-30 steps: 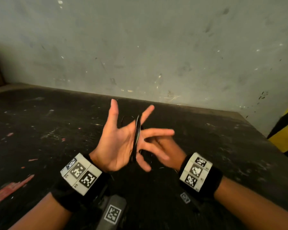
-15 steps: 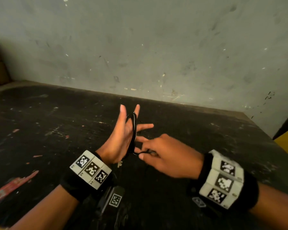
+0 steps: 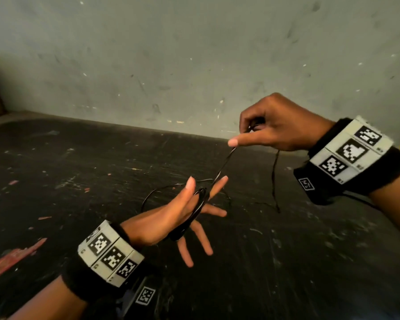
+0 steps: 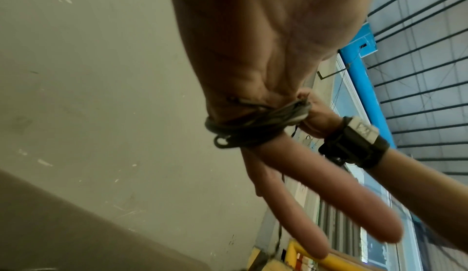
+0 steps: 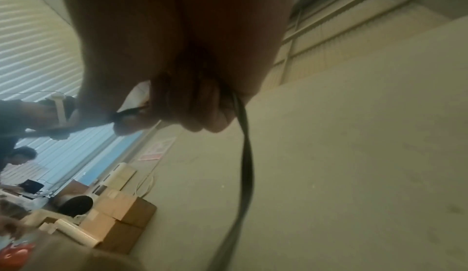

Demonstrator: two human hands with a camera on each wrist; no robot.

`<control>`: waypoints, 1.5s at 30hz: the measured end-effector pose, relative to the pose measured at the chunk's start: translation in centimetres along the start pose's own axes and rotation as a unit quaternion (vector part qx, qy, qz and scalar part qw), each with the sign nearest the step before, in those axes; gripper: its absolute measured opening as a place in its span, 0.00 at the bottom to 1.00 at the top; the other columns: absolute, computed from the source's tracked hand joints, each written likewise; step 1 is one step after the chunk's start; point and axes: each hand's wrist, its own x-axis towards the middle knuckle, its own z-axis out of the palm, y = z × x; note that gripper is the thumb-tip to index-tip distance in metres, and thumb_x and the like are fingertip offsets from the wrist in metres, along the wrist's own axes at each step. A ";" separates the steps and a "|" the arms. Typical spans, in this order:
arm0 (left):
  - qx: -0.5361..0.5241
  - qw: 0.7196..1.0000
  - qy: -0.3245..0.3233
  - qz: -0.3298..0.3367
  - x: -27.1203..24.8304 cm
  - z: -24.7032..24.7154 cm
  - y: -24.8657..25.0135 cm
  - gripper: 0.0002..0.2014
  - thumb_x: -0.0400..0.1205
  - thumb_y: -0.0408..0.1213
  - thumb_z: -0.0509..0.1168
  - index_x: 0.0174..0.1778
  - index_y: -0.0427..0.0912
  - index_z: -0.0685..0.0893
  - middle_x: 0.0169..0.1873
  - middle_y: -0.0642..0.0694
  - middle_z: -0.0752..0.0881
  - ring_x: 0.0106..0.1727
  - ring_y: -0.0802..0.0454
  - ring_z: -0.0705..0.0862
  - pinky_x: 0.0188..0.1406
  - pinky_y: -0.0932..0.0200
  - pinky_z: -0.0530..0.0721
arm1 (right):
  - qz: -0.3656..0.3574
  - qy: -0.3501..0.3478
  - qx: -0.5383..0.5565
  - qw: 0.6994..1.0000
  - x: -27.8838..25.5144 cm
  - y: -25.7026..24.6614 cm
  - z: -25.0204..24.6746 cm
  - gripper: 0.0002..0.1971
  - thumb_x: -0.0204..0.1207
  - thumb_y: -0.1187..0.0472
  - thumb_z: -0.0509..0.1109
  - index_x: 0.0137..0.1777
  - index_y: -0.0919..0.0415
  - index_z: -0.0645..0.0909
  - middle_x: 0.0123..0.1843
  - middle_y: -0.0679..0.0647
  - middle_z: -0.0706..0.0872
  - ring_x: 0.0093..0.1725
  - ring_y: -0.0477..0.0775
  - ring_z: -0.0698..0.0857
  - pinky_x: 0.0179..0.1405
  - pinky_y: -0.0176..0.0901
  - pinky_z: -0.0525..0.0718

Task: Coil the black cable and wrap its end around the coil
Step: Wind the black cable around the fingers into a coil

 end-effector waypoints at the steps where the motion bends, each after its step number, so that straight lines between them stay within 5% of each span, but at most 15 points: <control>1: 0.001 1.000 -0.007 0.006 -0.1 0.1 0.2 0.43 0.53 0.84 0.48 0.69 0.84 0.57 0.77 0.44 0.69 0.55 0.34 0.87 0.33 0.46 0.91 | 0.004 0.009 0.013 1.000 -0.1 0.5 0.4 0.20 0.66 0.43 0.72 0.32 0.62 0.85 0.22 0.50 0.80 0.23 0.46 0.75 0.24 0.32 0.67; 5: -0.019 0.998 -0.051 0.025 -0.3 0.6 1.0 0.44 0.56 0.83 0.48 0.72 0.80 0.58 0.76 0.44 0.72 0.56 0.31 0.86 0.32 0.45 0.91 | 0.044 0.038 0.060 0.997 -0.3 2.1 4.0 0.21 0.68 0.43 0.71 0.30 0.63 0.83 0.20 0.48 0.74 0.20 0.44 0.69 0.24 0.41 0.69; 9: -0.101 0.988 -0.081 0.081 0.1 0.2 2.2 0.47 0.57 0.82 0.50 0.76 0.73 0.58 0.73 0.36 0.76 0.53 0.28 0.86 0.28 0.43 0.90 | 0.080 0.042 0.105 0.990 -1.0 2.9 9.6 0.14 0.78 0.48 0.67 0.32 0.51 0.81 0.23 0.45 0.78 0.24 0.43 0.74 0.28 0.47 0.74; 13: -0.188 0.970 -0.013 0.153 1.3 -1.2 3.7 0.42 0.64 0.78 0.40 0.77 0.70 0.58 0.70 0.33 0.78 0.47 0.33 0.89 0.24 0.45 0.90 | 0.112 0.066 0.183 0.974 -1.9 1.3 14.3 0.15 0.81 0.59 0.58 0.42 0.64 0.84 0.41 0.65 0.89 0.41 0.59 0.88 0.43 0.61 0.86; 16: -0.215 0.953 0.099 0.191 2.4 -2.0 4.2 0.29 0.78 0.67 0.39 0.77 0.70 0.58 0.69 0.36 0.80 0.43 0.36 0.91 0.22 0.47 0.90 | 0.071 0.089 0.231 0.966 -1.7 -1.1 15.9 0.11 0.82 0.69 0.59 0.55 0.66 0.83 0.54 0.57 0.88 0.54 0.49 0.85 0.56 0.40 0.84; 19: -0.191 0.947 0.164 0.200 3.1 -2.5 4.0 0.23 0.83 0.59 0.41 0.76 0.71 0.59 0.70 0.39 0.79 0.43 0.38 0.91 0.24 0.47 0.90 | 0.059 0.073 0.229 0.969 -1.4 -2.5 16.6 0.08 0.82 0.66 0.60 0.53 0.63 0.82 0.38 0.36 0.79 0.36 0.33 0.79 0.36 0.29 0.73; 23: -0.185 0.945 0.174 0.205 3.2 -3.0 3.3 0.22 0.84 0.58 0.41 0.76 0.72 0.59 0.70 0.39 0.79 0.44 0.39 0.91 0.24 0.48 0.90 | 0.087 0.004 0.224 0.971 -1.5 -3.2 16.0 0.13 0.82 0.65 0.62 0.66 0.60 0.78 0.31 0.35 0.70 0.30 0.22 0.76 0.29 0.18 0.70; 25: -0.190 0.942 0.180 0.211 3.2 -3.3 3.1 0.22 0.84 0.58 0.41 0.76 0.72 0.58 0.70 0.38 0.79 0.43 0.39 0.91 0.24 0.49 0.90 | 0.105 -0.049 0.247 0.962 -1.7 -3.6 15.8 0.16 0.83 0.64 0.61 0.70 0.58 0.73 0.30 0.37 0.72 0.25 0.28 0.78 0.25 0.18 0.73; 29: -0.147 0.942 0.217 0.211 3.4 -3.8 2.9 0.23 0.84 0.58 0.40 0.77 0.72 0.56 0.71 0.39 0.77 0.43 0.40 0.91 0.27 0.48 0.91 | 0.148 -0.155 0.238 0.947 -2.0 -4.1 15.2 0.13 0.84 0.61 0.61 0.65 0.64 0.75 0.29 0.48 0.78 0.20 0.40 0.77 0.22 0.29 0.77; 31: -0.067 0.943 0.258 0.198 3.7 -3.7 2.8 0.23 0.83 0.59 0.40 0.76 0.74 0.54 0.72 0.41 0.76 0.43 0.42 0.91 0.28 0.47 0.91 | 0.098 -0.151 0.183 0.966 -2.0 -4.4 14.2 0.11 0.83 0.61 0.62 0.59 0.65 0.80 0.36 0.47 0.82 0.30 0.36 0.80 0.32 0.27 0.77; 34: 0.080 0.937 0.303 0.155 4.0 -3.4 1.8 0.21 0.80 0.62 0.39 0.71 0.79 0.51 0.72 0.43 0.76 0.35 0.53 0.90 0.30 0.49 0.87 | 0.053 -0.145 0.115 0.981 -1.6 -4.3 11.9 0.09 0.81 0.60 0.63 0.43 0.60 0.83 0.46 0.58 0.86 0.47 0.49 0.85 0.48 0.44 0.82; 38: 0.135 0.955 0.250 0.084 4.1 -3.0 -0.6 0.29 0.72 0.72 0.45 0.72 0.82 0.53 0.68 0.35 0.77 0.38 0.42 0.89 0.25 0.53 0.85 | 0.040 -0.139 0.045 0.988 -1.1 -3.5 7.2 0.10 0.76 0.55 0.71 0.35 0.55 0.84 0.25 0.42 0.79 0.26 0.37 0.78 0.29 0.29 0.69; 40: 0.157 0.960 0.226 0.043 3.8 -2.7 -1.3 0.37 0.72 0.72 0.43 0.77 0.63 0.61 0.58 0.39 0.84 0.29 0.45 0.86 0.16 0.59 0.79 | 0.041 -0.128 0.027 0.991 -0.8 -2.9 4.8 0.09 0.75 0.54 0.73 0.33 0.52 0.83 0.23 0.40 0.79 0.27 0.31 0.78 0.26 0.27 0.69; 42: 0.155 0.967 0.204 -0.002 3.3 -2.1 -1.3 0.40 0.75 0.68 0.38 0.71 0.43 0.72 0.31 0.45 0.87 0.17 0.56 0.75 0.15 0.62 0.70 | 0.032 -0.106 0.019 0.994 -0.5 -2.0 2.7 0.08 0.72 0.53 0.75 0.34 0.53 0.83 0.23 0.41 0.78 0.26 0.32 0.78 0.26 0.26 0.71; 45: 0.102 0.984 0.144 0.002 2.7 -1.7 -1.5 0.39 0.78 0.67 0.39 0.70 0.39 0.71 0.19 0.45 0.83 0.15 0.55 0.69 0.13 0.65 0.64 | 0.023 -0.062 0.011 0.998 -0.3 -0.4 0.6 0.11 0.69 0.52 0.77 0.32 0.57 0.84 0.22 0.44 0.77 0.23 0.41 0.76 0.24 0.26 0.69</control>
